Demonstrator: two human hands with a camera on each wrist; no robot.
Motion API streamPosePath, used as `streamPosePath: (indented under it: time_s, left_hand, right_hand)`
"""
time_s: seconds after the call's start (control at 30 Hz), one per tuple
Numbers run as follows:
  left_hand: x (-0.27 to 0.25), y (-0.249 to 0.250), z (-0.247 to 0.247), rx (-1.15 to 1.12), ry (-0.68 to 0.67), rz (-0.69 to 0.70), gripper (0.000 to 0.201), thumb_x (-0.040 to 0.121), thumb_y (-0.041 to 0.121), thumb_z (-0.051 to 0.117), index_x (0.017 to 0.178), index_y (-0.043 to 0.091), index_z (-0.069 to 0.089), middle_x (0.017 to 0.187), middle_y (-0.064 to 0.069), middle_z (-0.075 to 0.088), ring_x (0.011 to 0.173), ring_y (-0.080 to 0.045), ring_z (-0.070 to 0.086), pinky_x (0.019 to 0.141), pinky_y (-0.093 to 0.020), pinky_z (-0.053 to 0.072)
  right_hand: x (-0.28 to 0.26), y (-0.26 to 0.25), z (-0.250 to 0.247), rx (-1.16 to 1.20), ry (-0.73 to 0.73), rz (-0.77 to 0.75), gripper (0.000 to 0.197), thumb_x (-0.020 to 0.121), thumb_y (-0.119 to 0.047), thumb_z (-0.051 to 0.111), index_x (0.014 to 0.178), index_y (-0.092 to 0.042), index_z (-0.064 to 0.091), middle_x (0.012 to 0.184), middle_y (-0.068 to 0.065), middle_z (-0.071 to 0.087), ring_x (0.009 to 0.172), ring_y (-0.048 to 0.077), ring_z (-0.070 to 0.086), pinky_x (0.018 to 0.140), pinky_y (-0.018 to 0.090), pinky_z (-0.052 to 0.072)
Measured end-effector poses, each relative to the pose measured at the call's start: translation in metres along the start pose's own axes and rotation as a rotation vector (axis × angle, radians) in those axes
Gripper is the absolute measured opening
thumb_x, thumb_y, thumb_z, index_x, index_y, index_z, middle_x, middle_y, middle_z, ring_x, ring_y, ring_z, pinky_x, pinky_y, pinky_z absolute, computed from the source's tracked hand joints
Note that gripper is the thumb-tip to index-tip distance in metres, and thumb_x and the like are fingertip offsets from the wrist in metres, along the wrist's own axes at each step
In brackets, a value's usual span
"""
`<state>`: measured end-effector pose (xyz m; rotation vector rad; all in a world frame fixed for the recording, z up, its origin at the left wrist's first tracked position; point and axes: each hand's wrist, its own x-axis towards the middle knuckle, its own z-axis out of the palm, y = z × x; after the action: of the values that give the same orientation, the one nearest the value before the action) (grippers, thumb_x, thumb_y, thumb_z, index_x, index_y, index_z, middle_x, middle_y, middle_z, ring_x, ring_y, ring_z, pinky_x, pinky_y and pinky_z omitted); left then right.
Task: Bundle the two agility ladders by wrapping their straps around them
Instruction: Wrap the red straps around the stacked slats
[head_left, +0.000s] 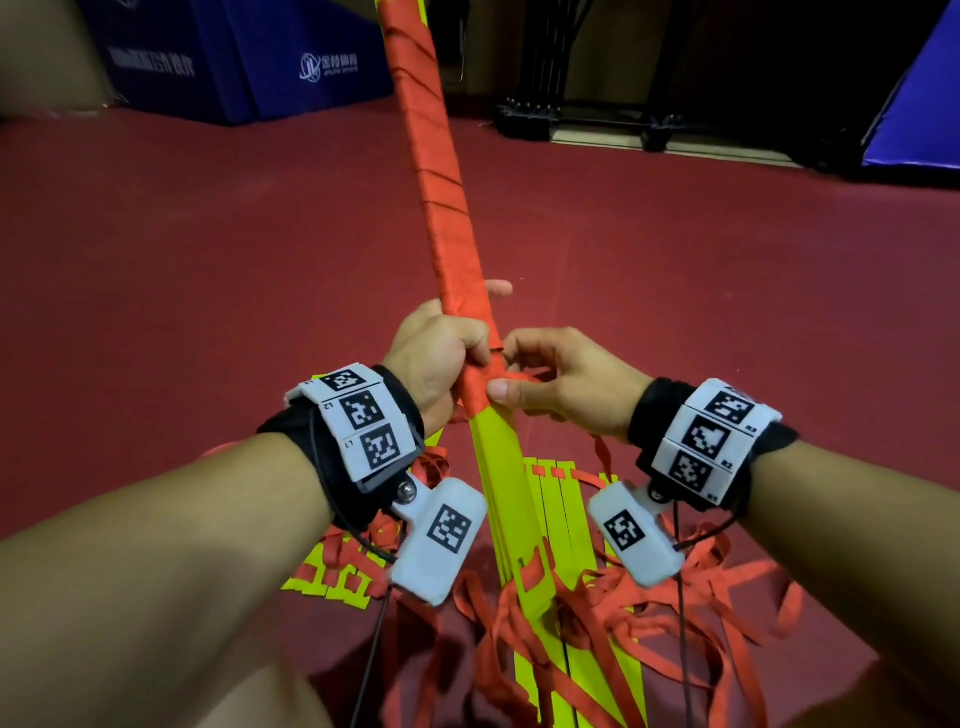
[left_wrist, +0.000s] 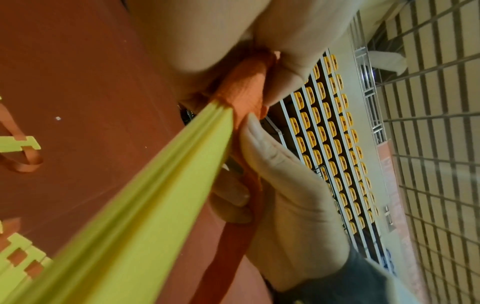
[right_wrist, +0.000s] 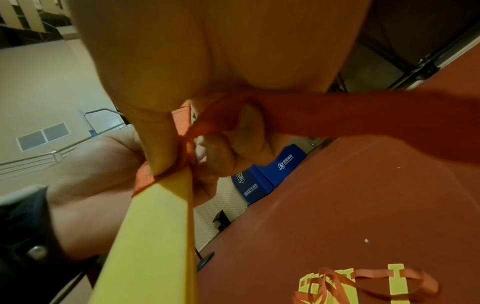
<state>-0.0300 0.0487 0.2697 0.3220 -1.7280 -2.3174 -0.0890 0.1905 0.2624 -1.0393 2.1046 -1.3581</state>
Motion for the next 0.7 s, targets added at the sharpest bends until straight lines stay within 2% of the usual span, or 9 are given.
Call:
streamPosePath:
  time_s: [0.1,0.2,0.3,0.4,0.43,0.5,0.57,0.63,0.7]
  left_hand:
    - [0.004,-0.005,-0.003,0.206,0.003,0.067,0.037,0.052,0.007,0.058,0.089,0.009,0.06,0.065,-0.003,0.049,0.054,-0.017,0.049,0.048,-0.025,0.043]
    - [0.008,-0.01,-0.009,0.466,-0.003,0.114,0.049,0.046,0.04,0.07,0.089,0.019,0.057,0.075,0.001,0.063,0.067,-0.019,0.057,0.06,-0.035,0.042]
    - [0.009,-0.013,-0.012,0.614,0.056,0.12,0.062,0.054,0.062,0.074,0.096,0.019,0.059,0.09,-0.002,0.072,0.082,-0.022,0.068,0.07,-0.041,0.053]
    - [0.01,-0.014,-0.014,0.68,0.099,0.16,0.039,0.075,0.049,0.082,0.092,0.02,0.062,0.084,0.003,0.071,0.078,-0.021,0.068,0.07,-0.04,0.056]
    - [0.01,-0.015,-0.016,0.658,0.098,0.158,0.036,0.076,0.046,0.083,0.091,0.019,0.064,0.081,0.003,0.073,0.077,-0.022,0.07,0.068,-0.041,0.057]
    - [0.007,-0.013,-0.018,0.596,0.099,0.153,0.044,0.066,0.051,0.083,0.09,0.018,0.065,0.081,0.0,0.075,0.078,-0.026,0.073,0.07,-0.046,0.06]
    - [0.006,-0.013,-0.02,0.552,0.119,0.155,0.057,0.054,0.058,0.081,0.094,0.021,0.063,0.085,-0.001,0.076,0.081,-0.027,0.075,0.075,-0.05,0.062]
    - [0.008,-0.013,-0.022,0.525,0.136,0.145,0.068,0.052,0.056,0.085,0.104,0.023,0.058,0.091,-0.002,0.076,0.083,-0.023,0.075,0.08,-0.051,0.061]
    - [0.009,-0.012,-0.023,0.492,0.155,0.118,0.075,0.055,0.047,0.091,0.113,0.024,0.049,0.098,-0.002,0.077,0.087,-0.02,0.076,0.085,-0.05,0.061]
  right_hand:
    - [0.001,0.004,-0.003,-0.104,0.065,-0.042,0.024,0.085,-0.015,0.078,0.081,-0.006,0.056,0.07,-0.005,0.05,0.054,0.006,0.049,0.053,0.021,0.041]
    - [0.002,0.009,-0.003,-0.17,0.148,-0.078,0.025,0.078,-0.015,0.084,0.077,-0.007,0.06,0.066,-0.006,0.051,0.06,0.01,0.046,0.058,0.03,0.041]
    - [0.003,0.011,0.001,-0.205,0.168,-0.092,0.025,0.075,-0.018,0.082,0.073,-0.012,0.058,0.063,-0.005,0.048,0.055,0.012,0.044,0.055,0.037,0.04]
    - [0.004,0.008,0.004,-0.231,0.185,-0.08,0.035,0.072,-0.032,0.084,0.076,-0.009,0.058,0.061,-0.006,0.045,0.055,0.015,0.043,0.053,0.04,0.041]
    - [0.004,0.007,0.003,-0.202,0.18,-0.062,0.04,0.072,-0.034,0.086,0.08,-0.005,0.059,0.06,-0.007,0.045,0.054,0.014,0.042,0.053,0.038,0.041]
    - [0.003,0.007,0.0,-0.122,0.154,-0.025,0.039,0.075,-0.027,0.088,0.083,-0.002,0.058,0.057,-0.007,0.048,0.052,0.011,0.043,0.052,0.032,0.041]
    - [0.002,0.006,-0.002,-0.056,0.111,-0.001,0.027,0.081,-0.016,0.083,0.083,-0.006,0.058,0.059,0.0,0.054,0.052,0.015,0.045,0.049,0.026,0.041]
    - [0.0,0.004,-0.003,-0.002,0.062,0.014,0.017,0.085,-0.008,0.077,0.085,-0.007,0.06,0.066,0.009,0.061,0.055,0.018,0.048,0.048,0.02,0.041]
    - [-0.002,0.002,-0.004,0.04,0.022,0.033,0.011,0.088,0.0,0.071,0.089,-0.005,0.061,0.071,0.012,0.064,0.051,0.009,0.051,0.047,0.015,0.04]
